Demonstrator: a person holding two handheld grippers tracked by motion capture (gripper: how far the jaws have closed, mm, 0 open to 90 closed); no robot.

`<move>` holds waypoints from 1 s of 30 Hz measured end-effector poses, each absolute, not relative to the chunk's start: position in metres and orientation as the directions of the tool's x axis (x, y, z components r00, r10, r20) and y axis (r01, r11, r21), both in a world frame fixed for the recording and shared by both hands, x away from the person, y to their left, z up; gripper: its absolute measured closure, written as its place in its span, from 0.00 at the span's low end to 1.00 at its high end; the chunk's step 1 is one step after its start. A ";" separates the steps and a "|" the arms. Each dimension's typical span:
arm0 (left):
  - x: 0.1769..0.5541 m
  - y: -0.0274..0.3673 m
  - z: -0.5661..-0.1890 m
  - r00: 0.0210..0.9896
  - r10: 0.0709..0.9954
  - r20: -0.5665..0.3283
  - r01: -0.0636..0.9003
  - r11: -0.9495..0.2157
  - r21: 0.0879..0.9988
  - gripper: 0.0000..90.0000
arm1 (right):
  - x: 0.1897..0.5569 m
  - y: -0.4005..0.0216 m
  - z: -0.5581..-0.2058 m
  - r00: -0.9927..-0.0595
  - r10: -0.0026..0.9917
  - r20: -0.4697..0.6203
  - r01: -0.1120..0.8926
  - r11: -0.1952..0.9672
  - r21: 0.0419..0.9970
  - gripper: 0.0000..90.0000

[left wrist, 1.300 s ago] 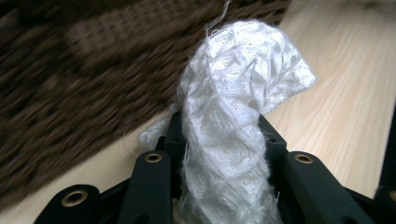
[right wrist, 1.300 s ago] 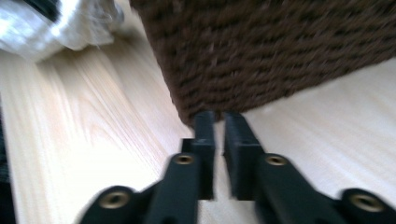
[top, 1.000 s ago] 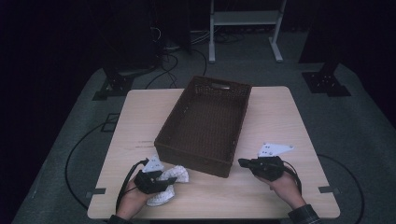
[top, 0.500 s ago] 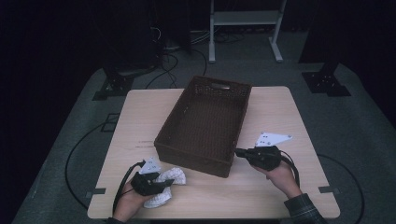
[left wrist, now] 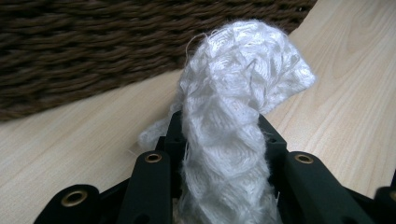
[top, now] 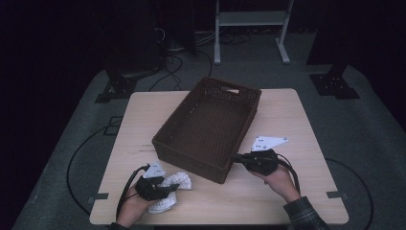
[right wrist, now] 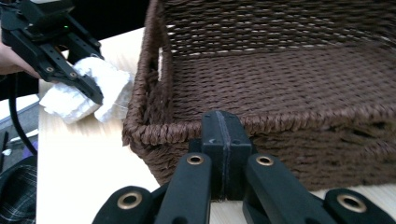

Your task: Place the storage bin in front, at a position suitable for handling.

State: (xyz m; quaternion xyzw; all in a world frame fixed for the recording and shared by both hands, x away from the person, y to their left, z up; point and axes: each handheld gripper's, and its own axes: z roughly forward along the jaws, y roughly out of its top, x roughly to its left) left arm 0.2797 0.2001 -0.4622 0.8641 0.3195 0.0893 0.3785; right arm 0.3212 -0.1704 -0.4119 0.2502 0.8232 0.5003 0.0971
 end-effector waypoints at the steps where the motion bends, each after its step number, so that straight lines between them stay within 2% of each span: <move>1: 0.280 0.200 -0.462 0.780 0.619 -0.088 0.484 -0.509 0.712 0.72 | 0.322 -0.167 -0.412 -0.860 0.503 0.090 0.311 0.375 0.873 0.99; 17: 0.280 0.200 -0.462 0.787 0.610 -0.092 0.481 -0.513 0.711 0.72 | 0.330 -0.093 -0.410 -0.906 0.414 0.084 0.272 0.419 0.866 0.99; 30: 0.280 0.201 -0.462 0.791 0.604 -0.092 0.478 -0.518 0.709 0.73 | 0.341 -0.054 -0.410 -0.924 0.375 0.081 0.250 0.430 0.868 0.99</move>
